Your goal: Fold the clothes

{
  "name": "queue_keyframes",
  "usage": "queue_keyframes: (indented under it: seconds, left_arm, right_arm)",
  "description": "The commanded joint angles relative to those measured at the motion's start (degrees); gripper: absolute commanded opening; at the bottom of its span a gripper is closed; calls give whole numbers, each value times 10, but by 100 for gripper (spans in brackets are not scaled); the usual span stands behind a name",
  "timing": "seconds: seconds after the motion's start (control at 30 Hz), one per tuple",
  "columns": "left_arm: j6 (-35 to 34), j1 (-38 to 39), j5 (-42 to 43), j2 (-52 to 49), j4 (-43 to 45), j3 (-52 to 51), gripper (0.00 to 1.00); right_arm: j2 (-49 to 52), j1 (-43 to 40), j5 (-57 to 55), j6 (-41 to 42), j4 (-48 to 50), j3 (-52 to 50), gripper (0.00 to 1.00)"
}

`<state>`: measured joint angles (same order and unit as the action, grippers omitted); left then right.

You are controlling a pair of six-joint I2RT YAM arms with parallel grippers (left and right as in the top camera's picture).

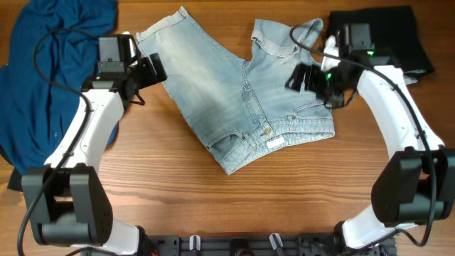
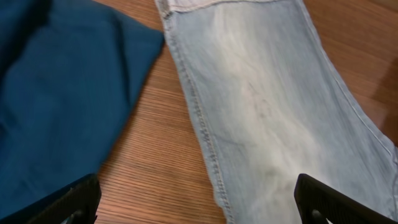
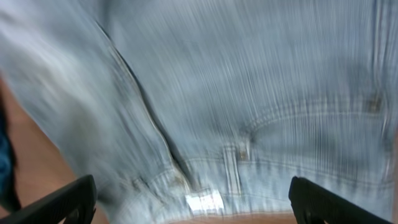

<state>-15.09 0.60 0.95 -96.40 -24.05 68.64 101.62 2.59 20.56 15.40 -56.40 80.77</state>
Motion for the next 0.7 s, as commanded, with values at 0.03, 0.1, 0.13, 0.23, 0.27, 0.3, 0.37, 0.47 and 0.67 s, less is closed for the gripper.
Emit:
queue_keyframes:
  seconds: [0.03, 0.1, 0.13, 0.23, 0.27, 0.3, 0.37, 0.47, 0.67]
  left_arm:
    - [14, -27, 5, -7, -3, -2, 100]
    - [14, -33, 5, -7, -8, -2, 100]
    - [14, -34, 5, -7, -11, -2, 100]
    - [14, -36, 5, -7, -17, -2, 100]
    - [15, -36, 4, -7, -18, -2, 100]
    - [19, -36, 4, -7, -18, -2, 100]
    - [28, -36, 4, -7, -20, -2, 100]
    - [27, -36, 4, -7, -20, -2, 100]
    - [28, -36, 4, -7, -21, -2, 100]
  right_arm:
    - [6, 27, -12, -2, -24, -47, 100]
    - [6, 46, -12, 2, -5, -69, 99]
    - [6, 55, -12, 11, 7, -78, 98]
    - [8, 85, -10, 31, 67, -111, 90]
    - [9, 93, -10, 39, 89, -122, 87]
    - [10, 102, -10, 43, 109, -134, 84]
    - [12, 116, -11, 52, 148, -160, 78]
    - [14, 123, -13, 59, 199, -202, 72]
    - [33, 116, -110, 133, 224, -247, 72]
